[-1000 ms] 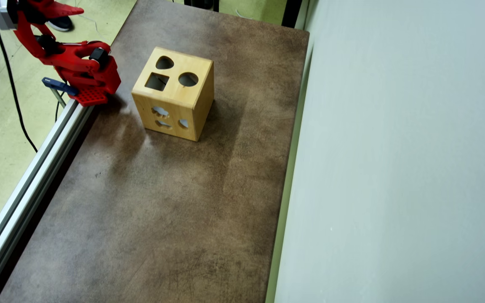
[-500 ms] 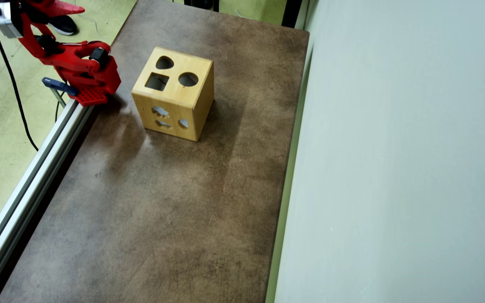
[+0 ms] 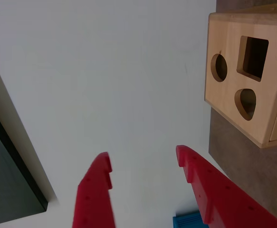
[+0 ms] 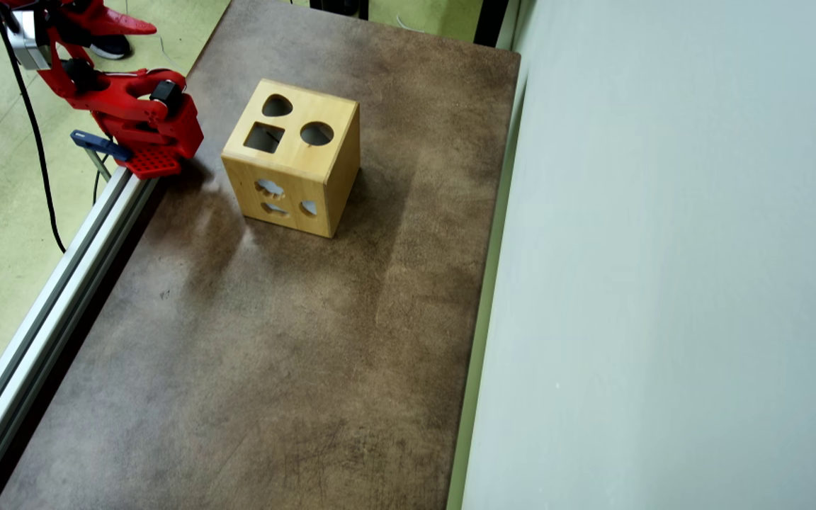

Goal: Pick and place the red cube on the square hole

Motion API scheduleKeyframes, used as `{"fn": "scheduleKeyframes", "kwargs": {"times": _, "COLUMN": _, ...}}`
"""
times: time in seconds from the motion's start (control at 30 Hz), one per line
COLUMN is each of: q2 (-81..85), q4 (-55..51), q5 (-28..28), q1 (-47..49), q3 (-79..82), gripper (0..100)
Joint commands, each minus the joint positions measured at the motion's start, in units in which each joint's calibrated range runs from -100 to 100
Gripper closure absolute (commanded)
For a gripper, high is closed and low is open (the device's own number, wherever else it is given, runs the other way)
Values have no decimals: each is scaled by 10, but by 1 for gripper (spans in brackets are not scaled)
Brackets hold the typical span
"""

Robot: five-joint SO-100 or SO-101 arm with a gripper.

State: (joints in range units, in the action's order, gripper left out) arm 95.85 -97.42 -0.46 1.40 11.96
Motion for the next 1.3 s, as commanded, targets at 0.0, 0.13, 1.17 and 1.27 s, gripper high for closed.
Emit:
{"fn": "scheduleKeyframes", "kwargs": {"times": 0.0, "q2": -3, "q4": -7, "q5": 6, "q1": 2, "q3": -7, "gripper": 97}}
{"fn": "scheduleKeyframes", "kwargs": {"times": 0.13, "q2": -3, "q4": -7, "q5": 6, "q1": 2, "q3": 0, "gripper": 98}}
{"fn": "scheduleKeyframes", "kwargs": {"times": 1.17, "q2": -3, "q4": -5, "q5": 0, "q1": 2, "q3": 2, "gripper": 98}}
{"fn": "scheduleKeyframes", "kwargs": {"times": 1.27, "q2": -3, "q4": -5, "q5": 0, "q1": 2, "q3": 2, "gripper": 98}}
